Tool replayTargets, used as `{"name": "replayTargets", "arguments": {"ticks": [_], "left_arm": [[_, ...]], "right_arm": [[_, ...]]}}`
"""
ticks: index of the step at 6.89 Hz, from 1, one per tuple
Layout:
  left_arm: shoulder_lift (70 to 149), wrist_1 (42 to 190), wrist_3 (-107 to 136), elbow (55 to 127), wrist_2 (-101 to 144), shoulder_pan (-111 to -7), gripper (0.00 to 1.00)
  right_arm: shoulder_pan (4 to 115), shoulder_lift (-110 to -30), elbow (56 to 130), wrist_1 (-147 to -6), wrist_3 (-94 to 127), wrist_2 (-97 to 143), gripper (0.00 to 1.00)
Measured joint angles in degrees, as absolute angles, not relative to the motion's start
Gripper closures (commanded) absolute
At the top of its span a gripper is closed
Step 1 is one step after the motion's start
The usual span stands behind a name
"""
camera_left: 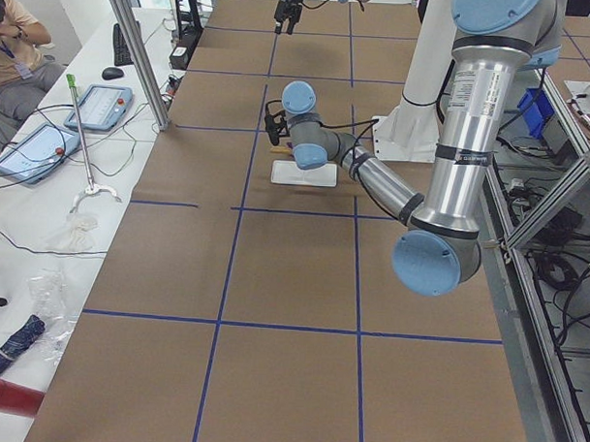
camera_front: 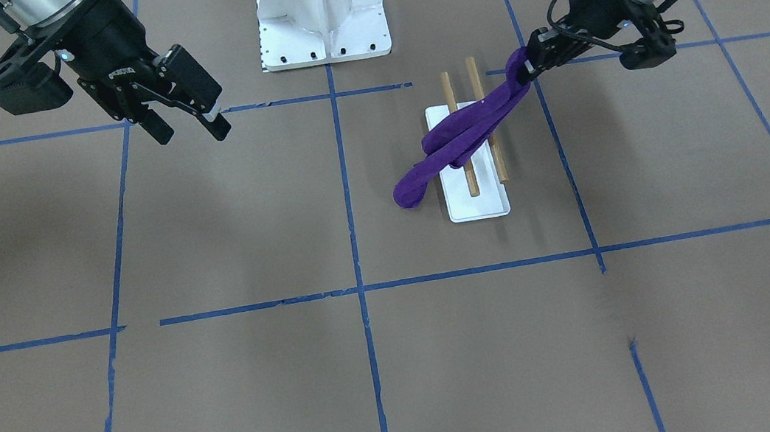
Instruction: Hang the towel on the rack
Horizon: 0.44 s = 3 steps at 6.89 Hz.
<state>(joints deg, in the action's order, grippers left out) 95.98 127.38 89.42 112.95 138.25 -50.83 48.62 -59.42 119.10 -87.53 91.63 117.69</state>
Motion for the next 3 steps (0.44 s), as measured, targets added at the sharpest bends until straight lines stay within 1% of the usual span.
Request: {"name": "replayTargets", "arguments": {"ticks": [2,3], "left_arm": [[93.7,127.4,83.9,109.9,138.2,-51.7,1.00],[93.6,127.5,83.3,108.5,138.2,-51.7,0.24]], "right_arm": [[48.9,-60.0,116.4,-87.5,87.9,117.6,0.00],[49.3,-60.0,115.1,-87.5,86.2,117.5,0.00]]}}
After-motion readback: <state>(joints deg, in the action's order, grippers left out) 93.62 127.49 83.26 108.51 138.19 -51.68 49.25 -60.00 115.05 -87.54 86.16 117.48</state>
